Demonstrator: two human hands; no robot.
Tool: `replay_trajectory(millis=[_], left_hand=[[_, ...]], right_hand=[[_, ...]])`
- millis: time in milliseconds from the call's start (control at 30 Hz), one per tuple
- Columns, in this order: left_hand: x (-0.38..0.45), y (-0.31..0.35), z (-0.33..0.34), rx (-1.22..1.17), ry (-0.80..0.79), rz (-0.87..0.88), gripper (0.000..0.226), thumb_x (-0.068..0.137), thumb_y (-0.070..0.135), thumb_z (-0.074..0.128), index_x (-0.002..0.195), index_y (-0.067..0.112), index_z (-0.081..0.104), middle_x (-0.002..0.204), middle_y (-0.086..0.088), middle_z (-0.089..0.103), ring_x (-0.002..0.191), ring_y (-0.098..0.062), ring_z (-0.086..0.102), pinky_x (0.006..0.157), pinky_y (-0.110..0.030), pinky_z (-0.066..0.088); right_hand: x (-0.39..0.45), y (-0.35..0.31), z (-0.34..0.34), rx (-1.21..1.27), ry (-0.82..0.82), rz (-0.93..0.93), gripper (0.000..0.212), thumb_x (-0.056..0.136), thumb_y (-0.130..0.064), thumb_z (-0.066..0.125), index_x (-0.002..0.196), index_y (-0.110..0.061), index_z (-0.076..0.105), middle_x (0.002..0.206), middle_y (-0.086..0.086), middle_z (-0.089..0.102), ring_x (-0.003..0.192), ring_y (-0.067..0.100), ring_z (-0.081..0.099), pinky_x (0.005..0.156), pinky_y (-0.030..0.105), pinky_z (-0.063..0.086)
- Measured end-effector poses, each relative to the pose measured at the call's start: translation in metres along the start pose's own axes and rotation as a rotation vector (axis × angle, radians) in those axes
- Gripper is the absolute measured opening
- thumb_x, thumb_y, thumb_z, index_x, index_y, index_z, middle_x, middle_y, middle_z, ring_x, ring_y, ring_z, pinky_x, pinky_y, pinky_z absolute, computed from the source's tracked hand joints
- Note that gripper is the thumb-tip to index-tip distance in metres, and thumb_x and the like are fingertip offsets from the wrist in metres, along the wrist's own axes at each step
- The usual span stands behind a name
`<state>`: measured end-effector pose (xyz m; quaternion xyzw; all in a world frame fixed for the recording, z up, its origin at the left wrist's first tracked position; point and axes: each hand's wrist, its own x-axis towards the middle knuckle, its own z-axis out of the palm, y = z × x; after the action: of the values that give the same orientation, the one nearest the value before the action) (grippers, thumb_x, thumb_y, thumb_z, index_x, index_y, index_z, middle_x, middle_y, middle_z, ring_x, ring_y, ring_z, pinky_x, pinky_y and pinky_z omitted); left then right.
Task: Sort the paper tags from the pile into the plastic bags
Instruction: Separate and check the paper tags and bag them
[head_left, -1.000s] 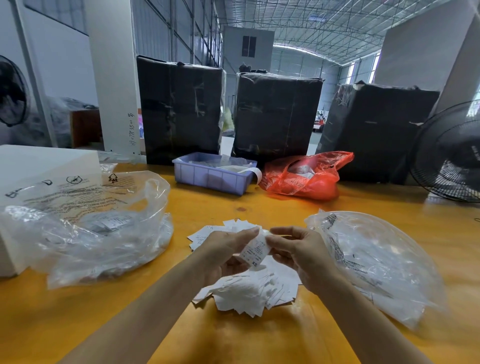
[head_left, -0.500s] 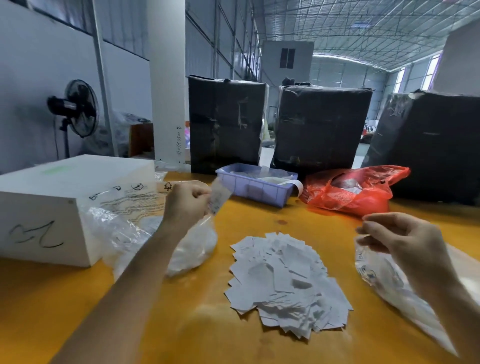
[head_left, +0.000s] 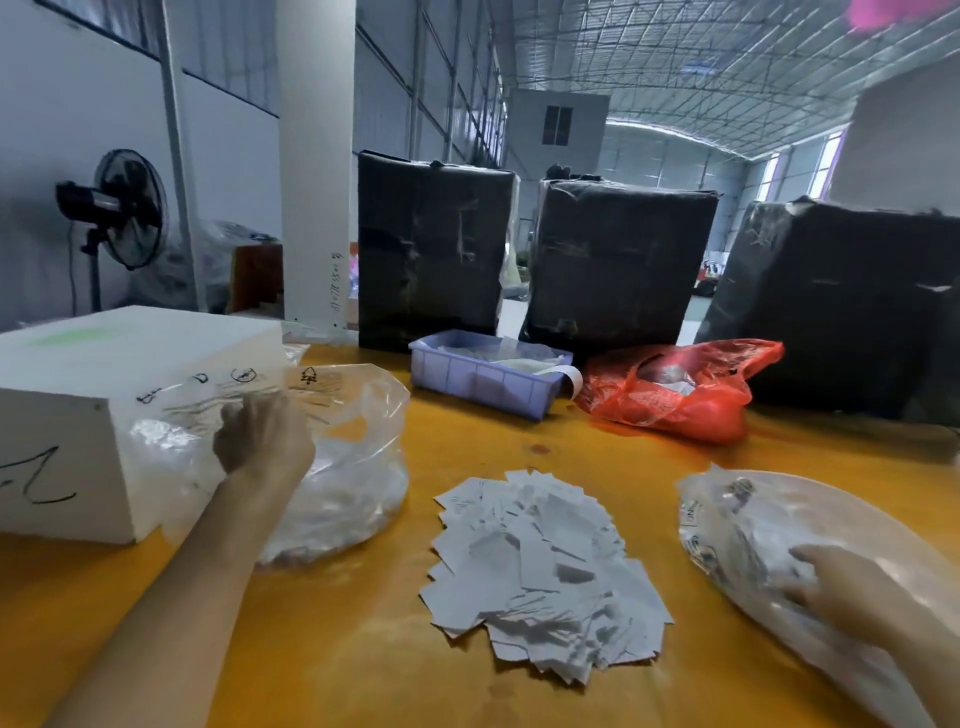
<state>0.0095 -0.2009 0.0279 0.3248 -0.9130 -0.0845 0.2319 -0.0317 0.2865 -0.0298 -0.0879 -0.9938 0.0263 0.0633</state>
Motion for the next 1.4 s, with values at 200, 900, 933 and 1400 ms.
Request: replay_trajectory(millis=[200, 900, 933, 1400], left_hand=[[-0.045, 0.064, 0.008, -0.461, 0.136, 0.571, 0.022, 0.086, 0.008, 0.063, 0.106, 0.001, 0.068, 0.106, -0.02, 0.066, 0.097, -0.035, 0.06, 0.081, -0.043, 0.05], [-0.12, 0.091, 0.096, -0.182, -0.544, 0.743, 0.096, 0.07, 0.083, 0.009, 0.151, 0.033, 0.007, 0.16, -0.002, 0.002, 0.147, -0.016, -0.002, 0.116, -0.037, 0.003], [-0.12, 0.091, 0.097, -0.206, -0.529, 0.735, 0.094, 0.07, 0.082, 0.008, 0.151, 0.033, 0.008, 0.16, -0.001, 0.002, 0.147, -0.015, -0.001, 0.116, -0.037, 0.003], [-0.128, 0.094, 0.083, -0.498, -0.022, 0.868, 0.077, 0.093, 0.063, 0.016, 0.104, 0.01, 0.07, 0.112, -0.011, 0.067, 0.109, -0.031, 0.062, 0.085, -0.046, 0.051]], right_hand=[[0.001, 0.006, 0.005, 0.125, 0.106, 0.025, 0.017, 0.083, -0.021, 0.068, 0.098, -0.013, 0.07, 0.104, 0.006, 0.068, 0.098, 0.023, 0.06, 0.067, 0.026, 0.038], [-0.009, 0.003, 0.019, 0.513, 0.514, 0.075, 0.016, 0.077, 0.0, 0.067, 0.064, -0.008, 0.061, 0.069, 0.011, 0.062, 0.071, 0.03, 0.055, 0.062, 0.033, 0.037], [-0.009, 0.003, 0.019, 0.558, 0.53, 0.085, 0.018, 0.076, 0.0, 0.068, 0.062, -0.009, 0.061, 0.066, 0.009, 0.062, 0.068, 0.029, 0.055, 0.061, 0.033, 0.037], [-0.009, -0.002, -0.012, 1.0, 0.572, 0.156, 0.009, 0.073, -0.01, 0.08, 0.075, -0.013, 0.071, 0.068, 0.003, 0.067, 0.072, 0.026, 0.063, 0.058, 0.016, 0.045]])
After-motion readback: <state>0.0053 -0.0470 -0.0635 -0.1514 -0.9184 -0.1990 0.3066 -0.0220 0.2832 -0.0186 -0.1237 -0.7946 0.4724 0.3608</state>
